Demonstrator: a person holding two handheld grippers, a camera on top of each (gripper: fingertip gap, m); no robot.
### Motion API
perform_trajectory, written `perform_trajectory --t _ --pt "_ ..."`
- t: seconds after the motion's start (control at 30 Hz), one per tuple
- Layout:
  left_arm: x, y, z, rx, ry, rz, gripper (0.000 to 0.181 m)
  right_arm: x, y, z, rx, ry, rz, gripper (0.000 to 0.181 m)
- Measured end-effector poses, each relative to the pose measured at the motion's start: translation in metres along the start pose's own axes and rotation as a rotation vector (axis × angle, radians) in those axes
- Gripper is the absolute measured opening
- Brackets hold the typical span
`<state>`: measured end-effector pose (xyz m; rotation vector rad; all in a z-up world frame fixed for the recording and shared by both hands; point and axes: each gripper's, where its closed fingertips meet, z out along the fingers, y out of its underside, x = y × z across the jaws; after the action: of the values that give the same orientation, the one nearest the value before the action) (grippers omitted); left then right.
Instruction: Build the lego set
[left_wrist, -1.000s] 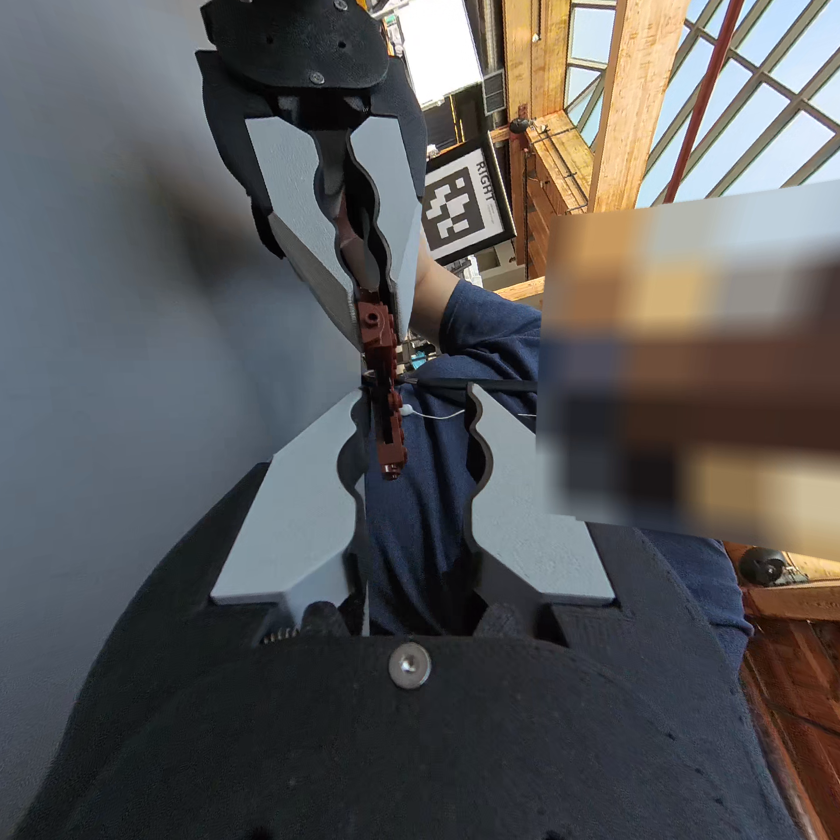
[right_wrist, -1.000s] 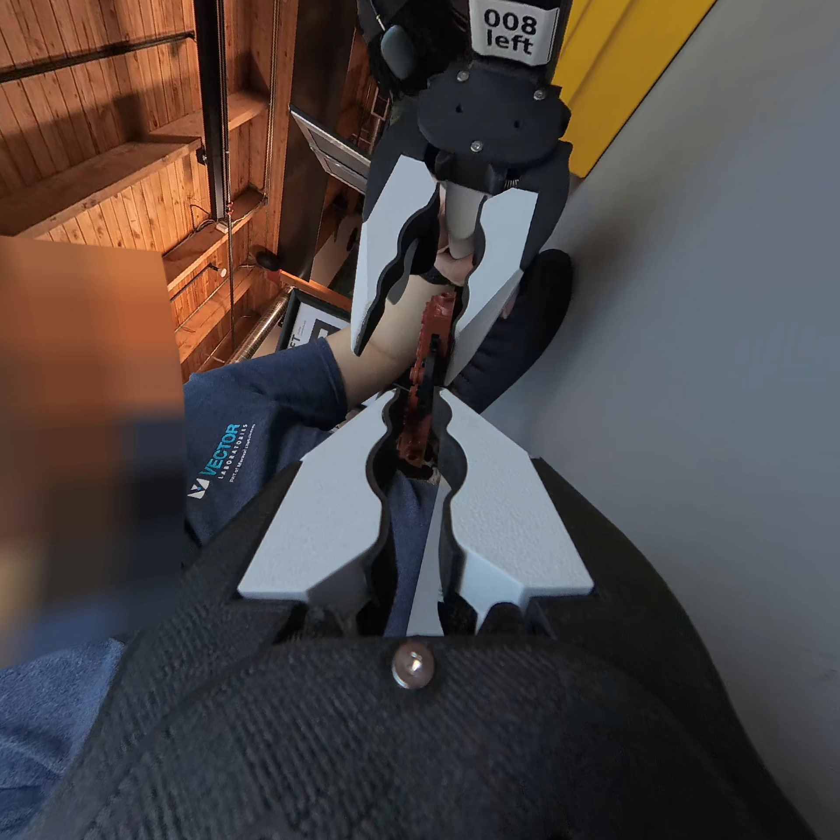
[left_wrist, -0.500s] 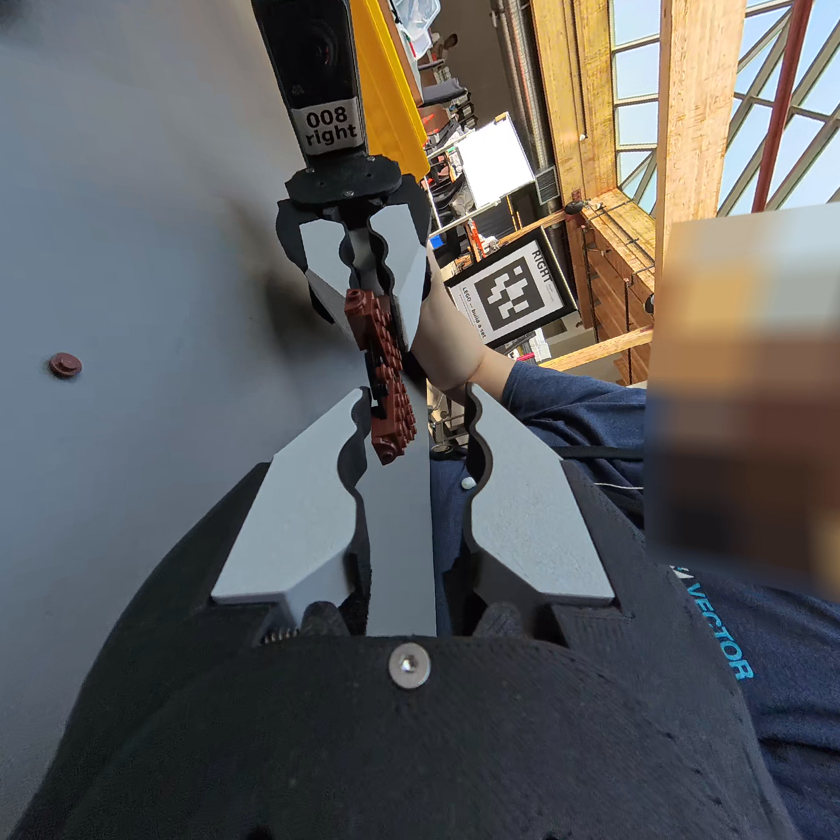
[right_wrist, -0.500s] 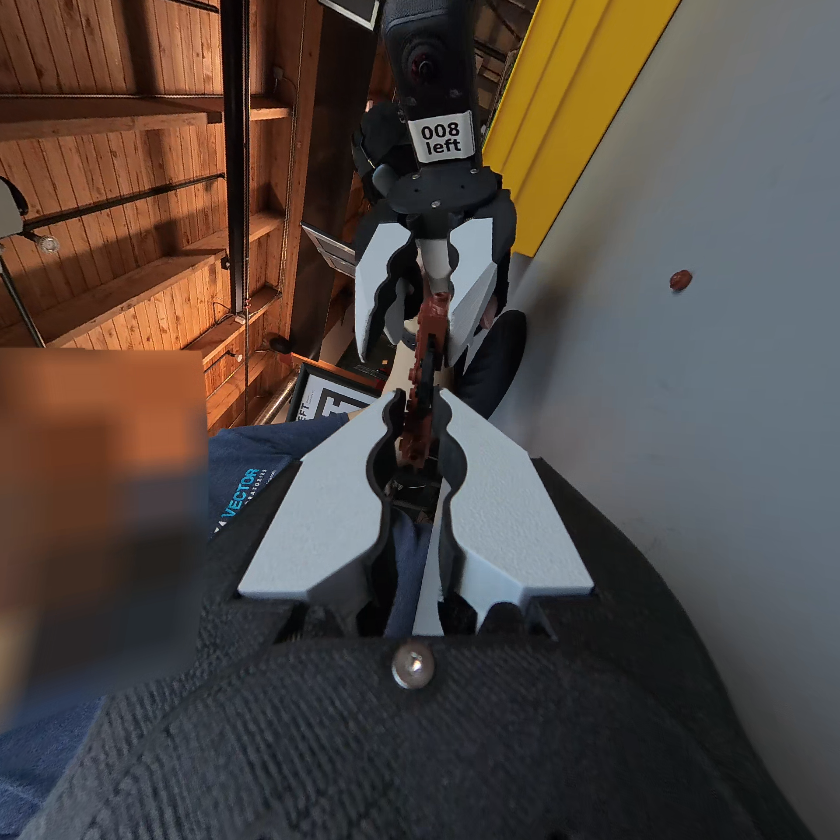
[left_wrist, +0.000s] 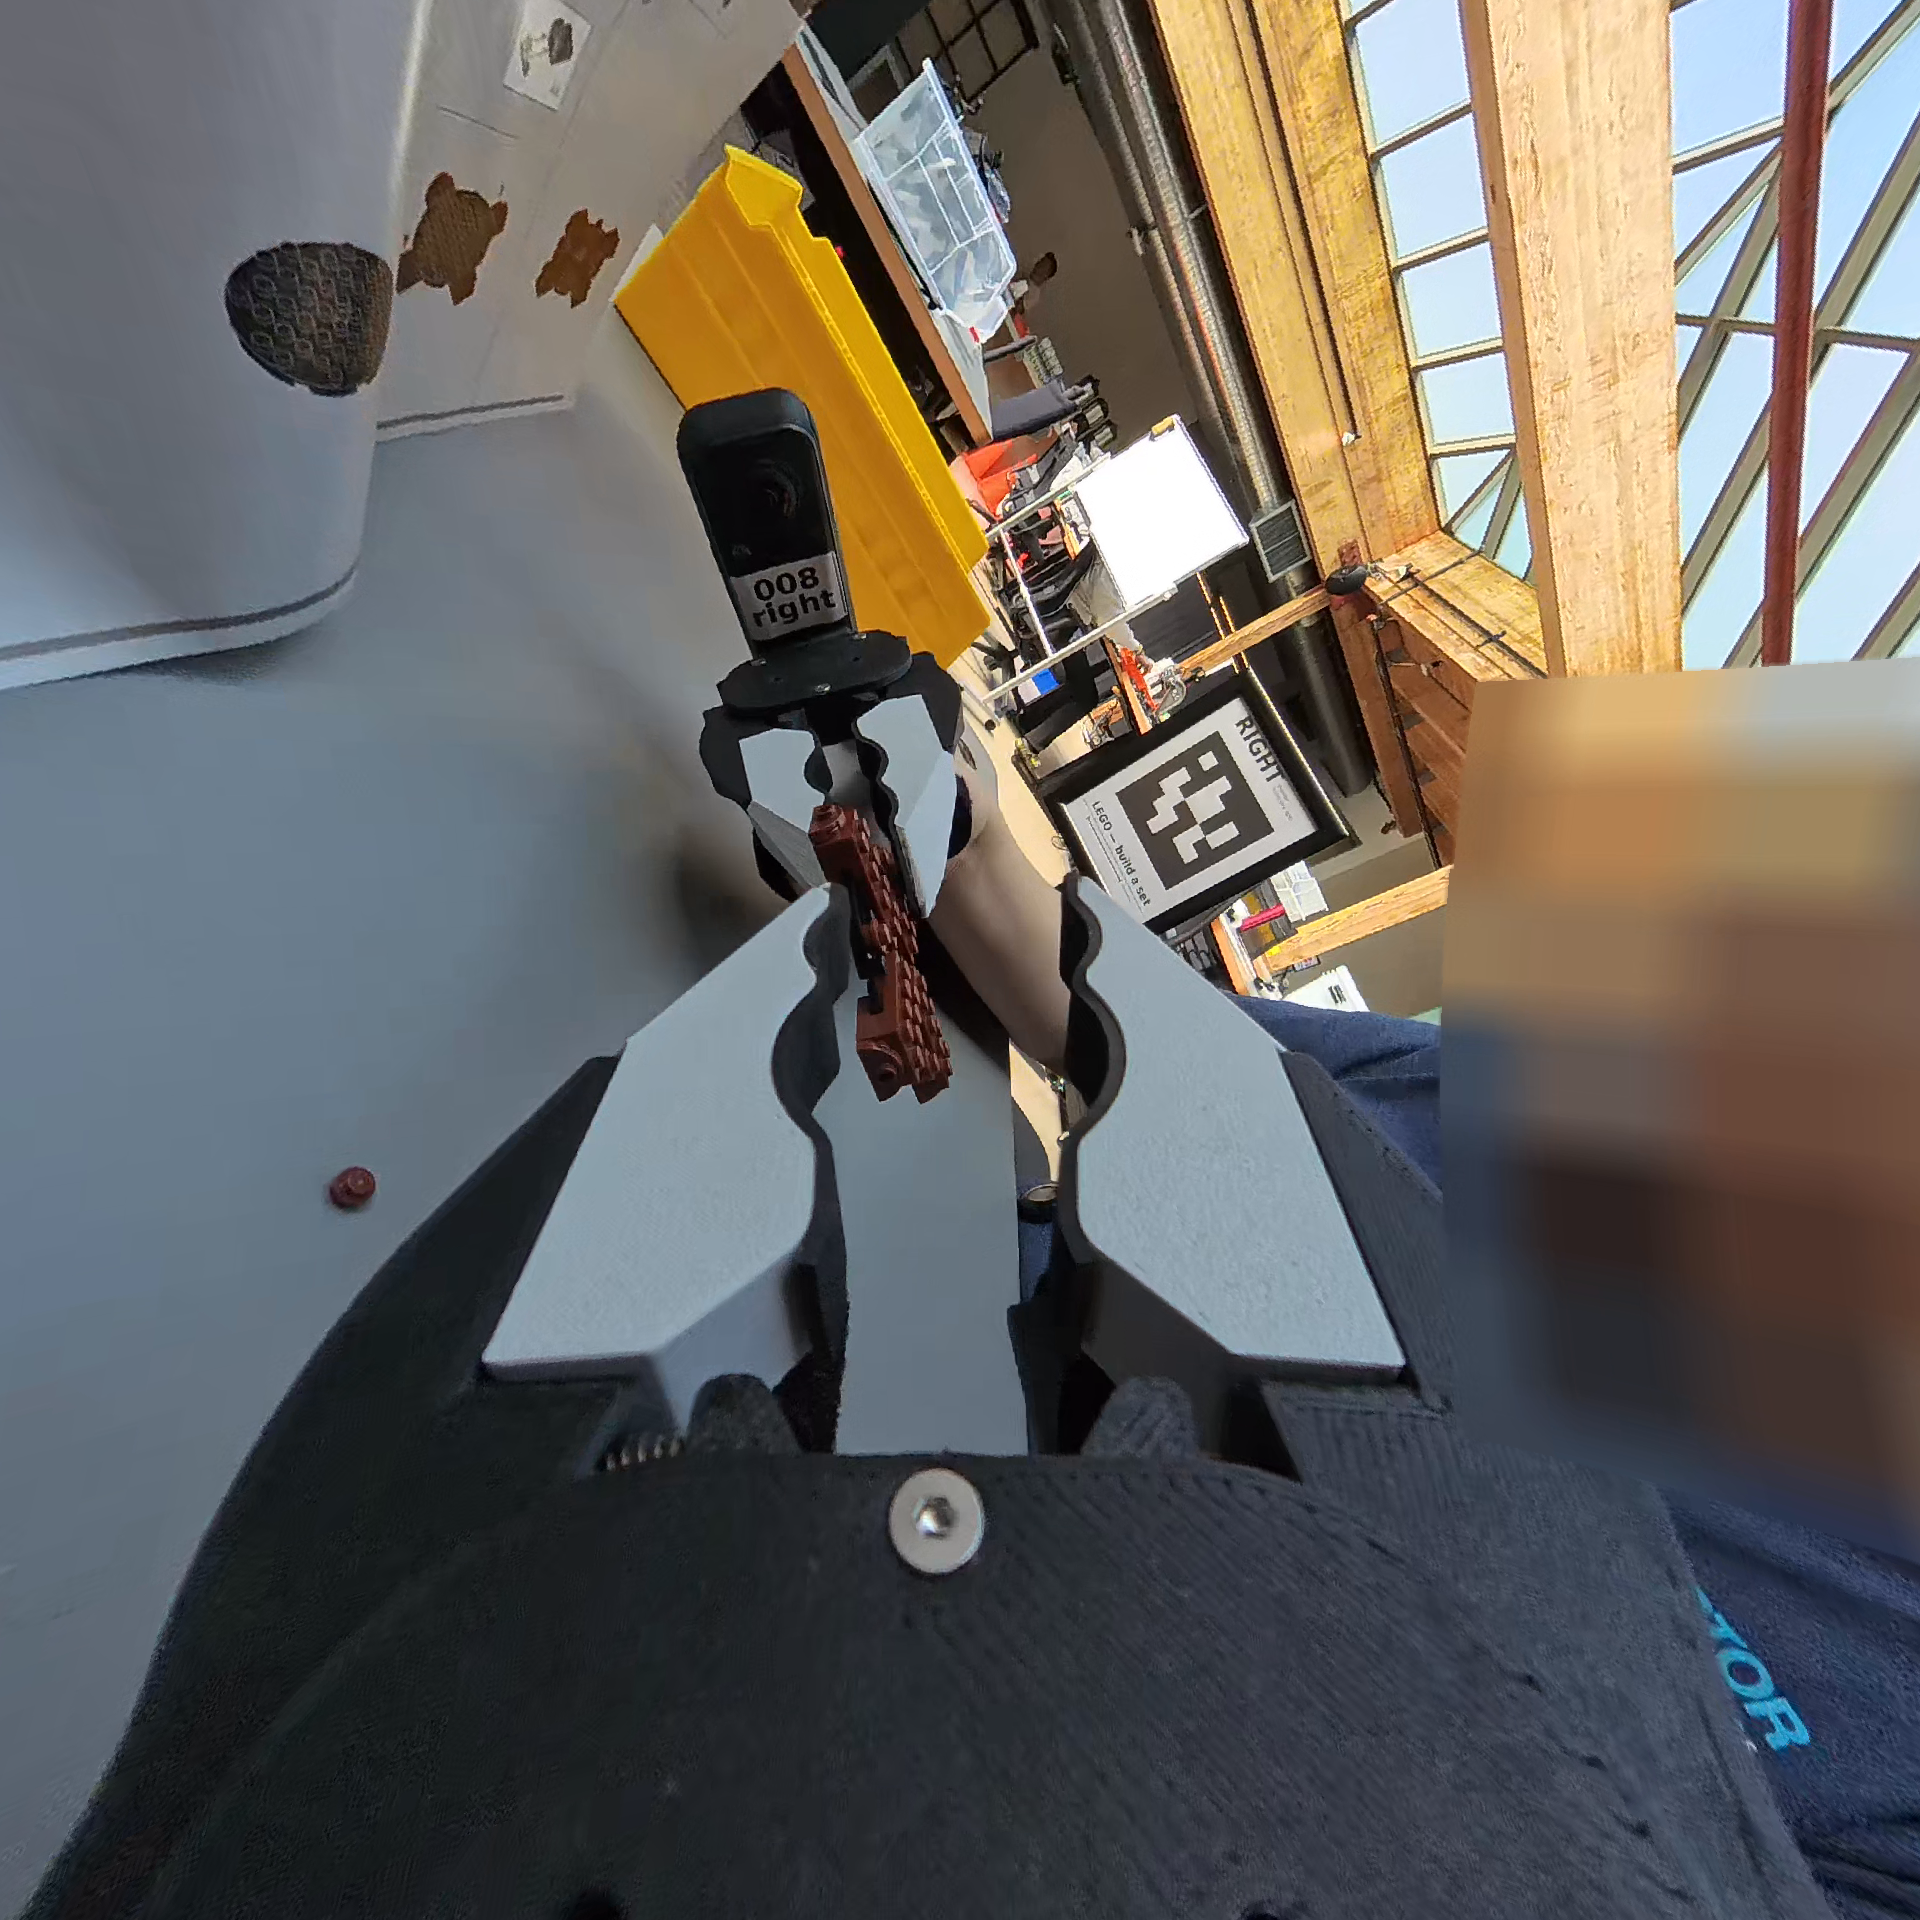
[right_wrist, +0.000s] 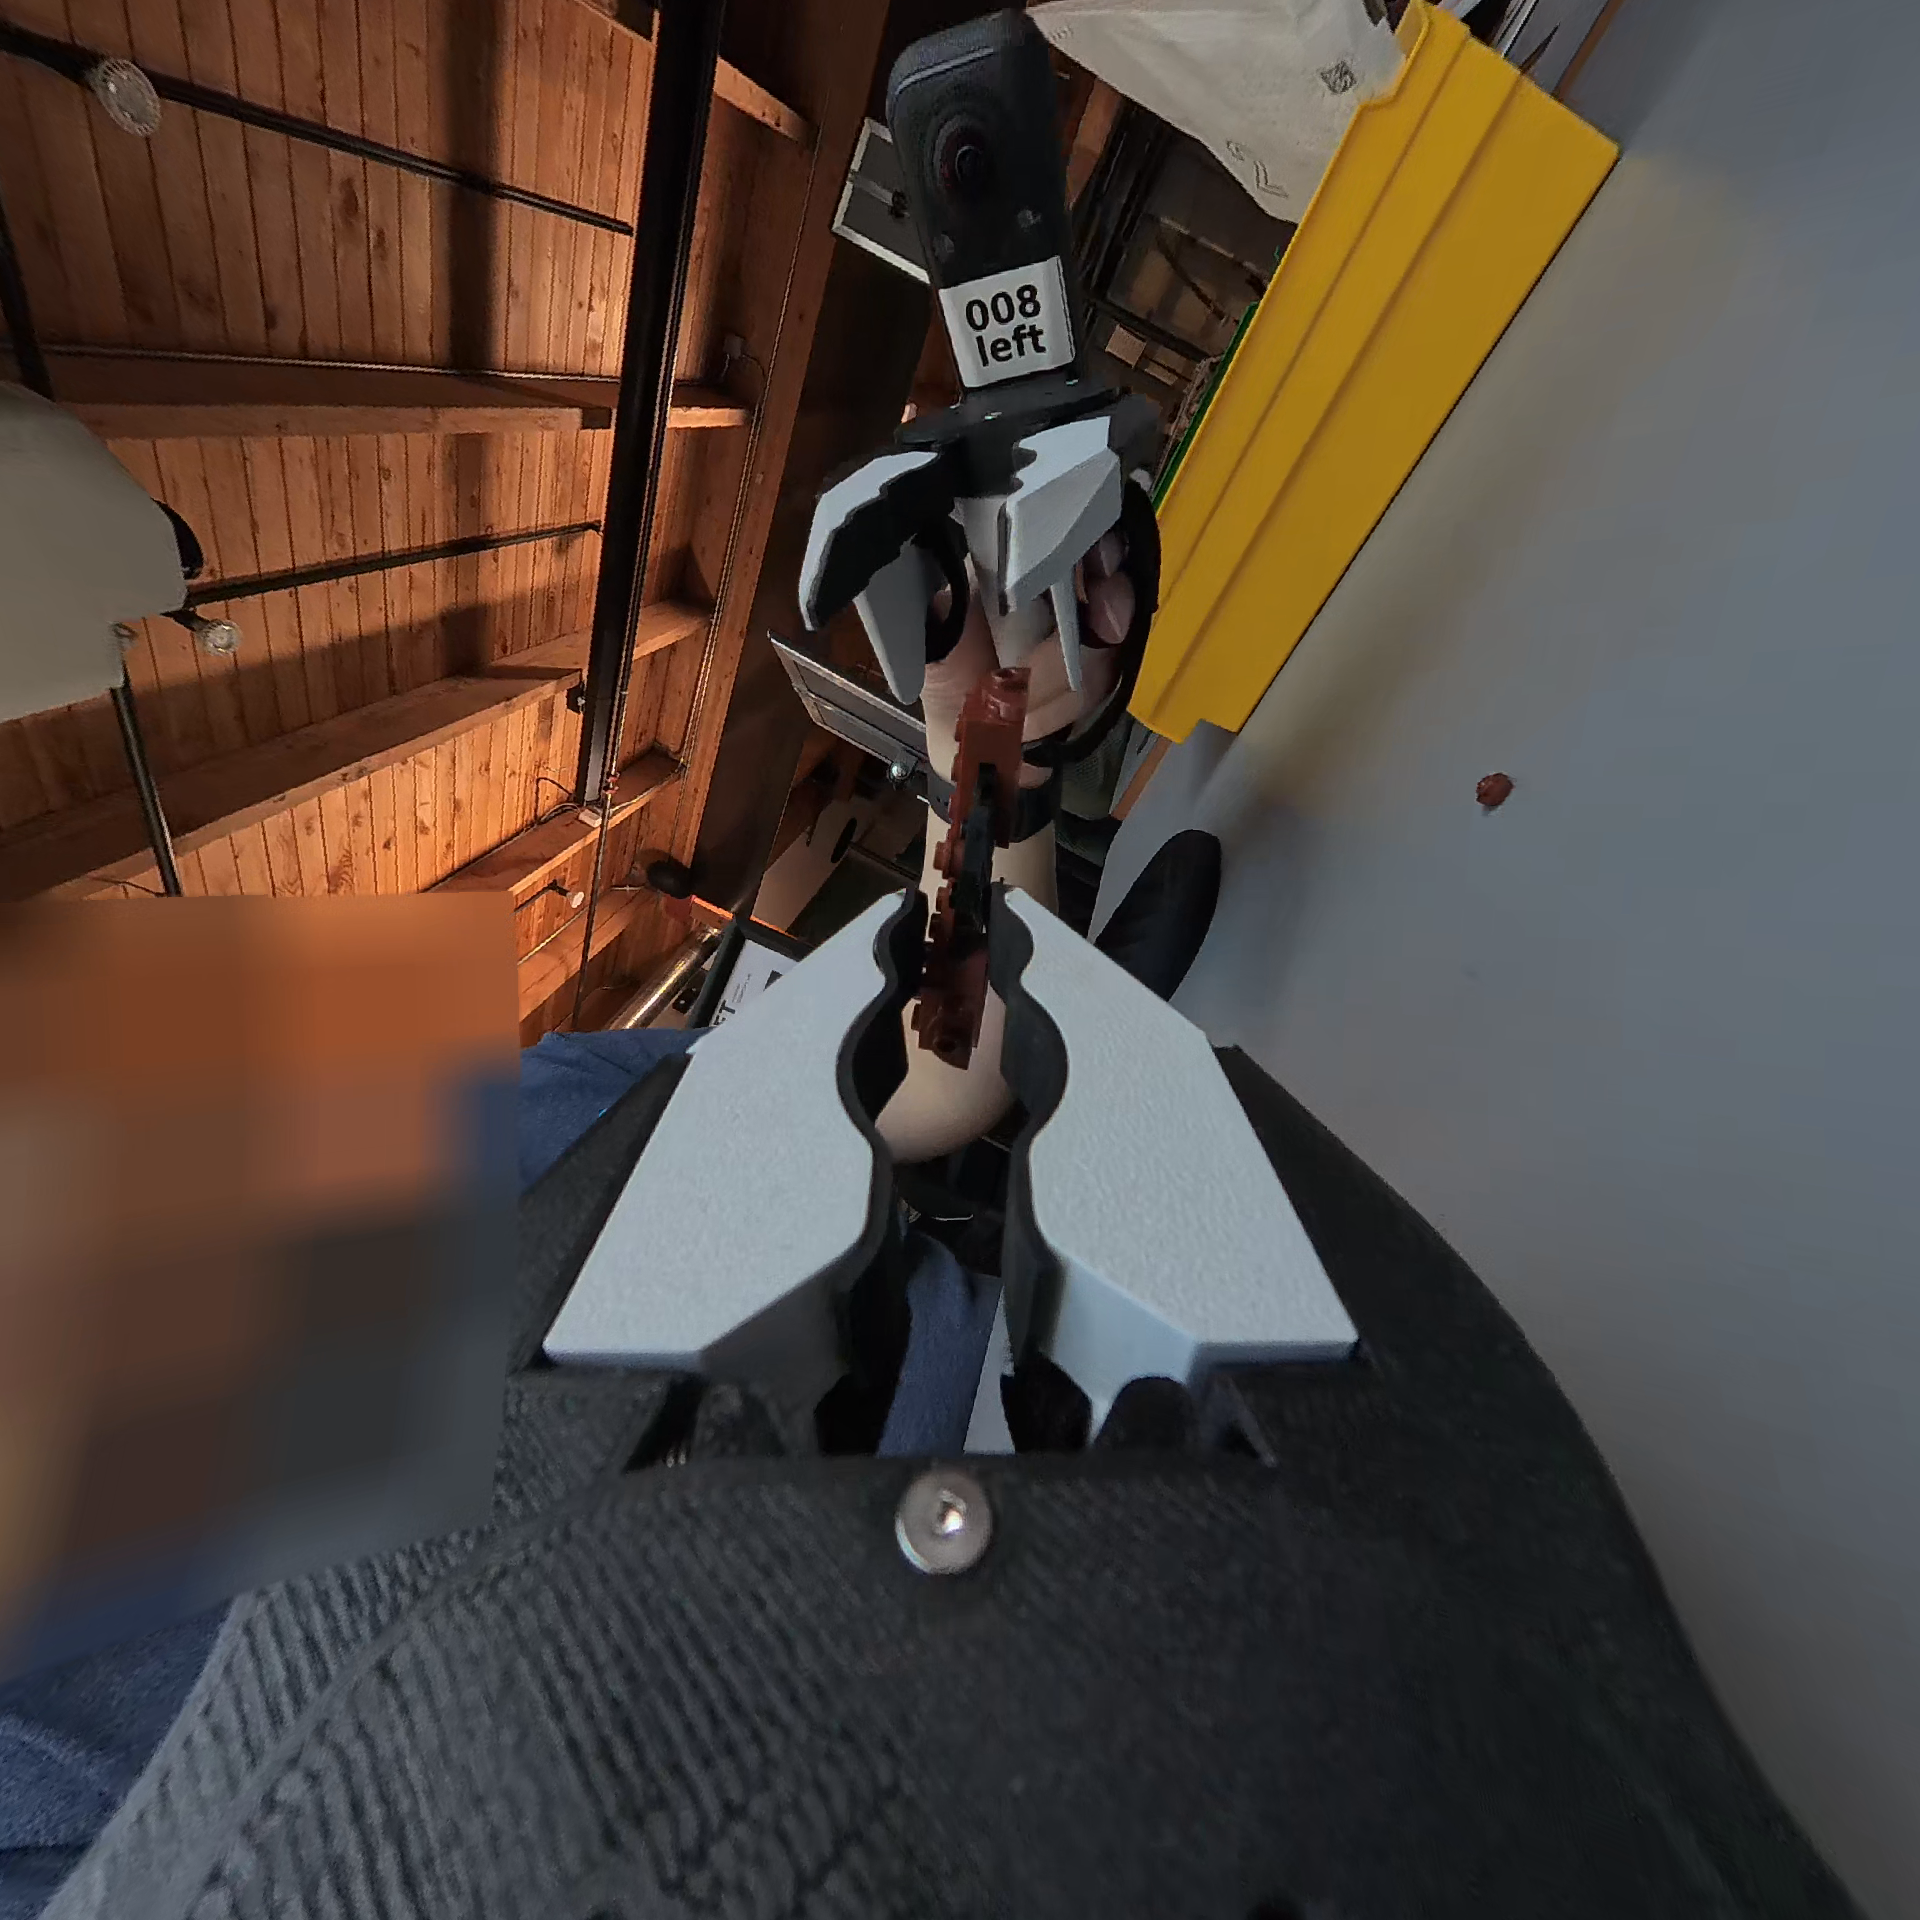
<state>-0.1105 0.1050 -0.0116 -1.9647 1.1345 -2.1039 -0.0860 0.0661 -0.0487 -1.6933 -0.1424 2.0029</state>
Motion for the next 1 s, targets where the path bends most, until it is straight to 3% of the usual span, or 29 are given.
perform_trajectory --t 0.1,0.23,0.67,1.0 --pt "-0.007 -0.005 0.003 0.041 0.0 0.045 0.039 -0.001 -0.006 -0.01 0.024 0.017 -0.028 0.01" --pt "-0.018 0.009 0.008 0.08 0.084 -0.004 0.039 0.001 -0.01 -0.016 0.04 0.024 -0.036 0.01" --pt "-0.008 0.011 0.022 0.089 0.226 -0.059 0.04 0.003 -0.001 -0.002 0.007 0.033 -0.037 0.01" --pt "-0.005 0.015 0.02 0.073 0.205 -0.046 0.04 0.003 -0.002 -0.002 0.016 0.028 -0.031 0.01"
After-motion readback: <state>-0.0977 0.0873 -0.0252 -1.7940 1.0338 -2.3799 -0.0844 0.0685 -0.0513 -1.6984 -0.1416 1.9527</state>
